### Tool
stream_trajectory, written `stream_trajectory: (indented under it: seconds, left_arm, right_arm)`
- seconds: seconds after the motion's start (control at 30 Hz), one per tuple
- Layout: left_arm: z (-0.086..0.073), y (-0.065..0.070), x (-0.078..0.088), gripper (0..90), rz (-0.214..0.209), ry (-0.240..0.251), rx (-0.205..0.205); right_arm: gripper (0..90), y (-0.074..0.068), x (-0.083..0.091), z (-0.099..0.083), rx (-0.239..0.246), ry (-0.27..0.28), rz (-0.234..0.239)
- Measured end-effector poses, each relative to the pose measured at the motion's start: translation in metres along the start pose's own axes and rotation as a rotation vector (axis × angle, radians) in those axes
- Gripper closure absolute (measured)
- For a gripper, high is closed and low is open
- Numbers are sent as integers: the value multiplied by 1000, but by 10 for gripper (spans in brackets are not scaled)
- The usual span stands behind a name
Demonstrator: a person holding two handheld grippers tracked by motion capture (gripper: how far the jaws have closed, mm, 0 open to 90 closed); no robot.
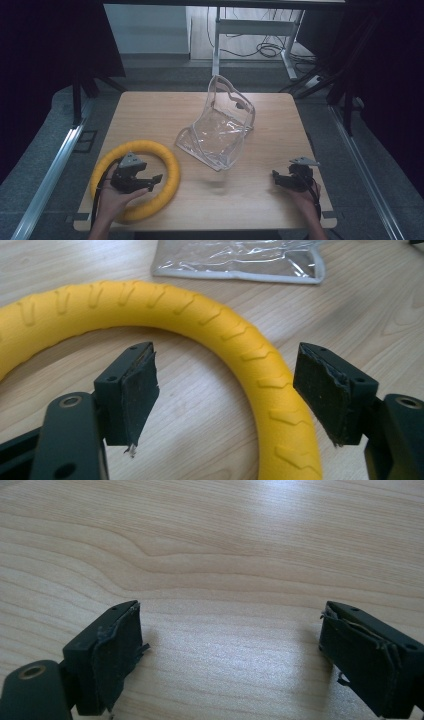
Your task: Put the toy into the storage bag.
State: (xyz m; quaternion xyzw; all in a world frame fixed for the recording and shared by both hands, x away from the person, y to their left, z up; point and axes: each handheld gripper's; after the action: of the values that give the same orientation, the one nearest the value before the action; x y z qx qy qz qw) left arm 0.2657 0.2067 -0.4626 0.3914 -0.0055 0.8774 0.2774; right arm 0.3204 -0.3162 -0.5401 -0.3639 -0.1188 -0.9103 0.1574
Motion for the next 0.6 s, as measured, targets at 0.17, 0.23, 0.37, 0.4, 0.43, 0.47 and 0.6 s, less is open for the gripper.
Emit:
stream_trajectory:
  seconds: [0.17, 0.23, 0.37, 0.4, 0.43, 0.47, 0.6]
  left_arm:
    - [1, 4, 2, 266, -7, -1, -15]
    - [1, 5, 2, 271, -5, -3, -16]
    - [-2, 7, 6, 279, 9, -35, -26]
    - [-6, 7, 9, 280, 20, -62, -26]
    - [-6, 7, 9, 280, 20, -62, -26]
    - [-6, 6, 12, 280, 30, -73, -26]
    - [-6, 2, 25, 281, 50, -85, -16]
  right_arm:
    - [127, 0, 0, 0, -8, 4, -7]
    - [133, 0, 1, 0, -11, 6, -10]
    - [134, 1, 1, -1, -8, 6, -7]
    - [134, 1, 1, -1, -5, 6, -4]
    - [134, 1, 1, -1, -5, 6, -4]
    - [133, 1, 1, -1, -5, 6, -4]
    - [134, 1, 1, -1, -4, 5, -4]
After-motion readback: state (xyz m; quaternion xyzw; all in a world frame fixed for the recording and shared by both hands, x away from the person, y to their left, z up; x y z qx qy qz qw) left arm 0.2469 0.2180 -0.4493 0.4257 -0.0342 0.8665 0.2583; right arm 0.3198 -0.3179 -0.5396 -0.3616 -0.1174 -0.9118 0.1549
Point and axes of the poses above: each handheld gripper's, and its own axes: x roughly backward along the jaws, z roughly out of its top, y roughly to its right, and after that the axes turned 8 degrees about x, right-handed
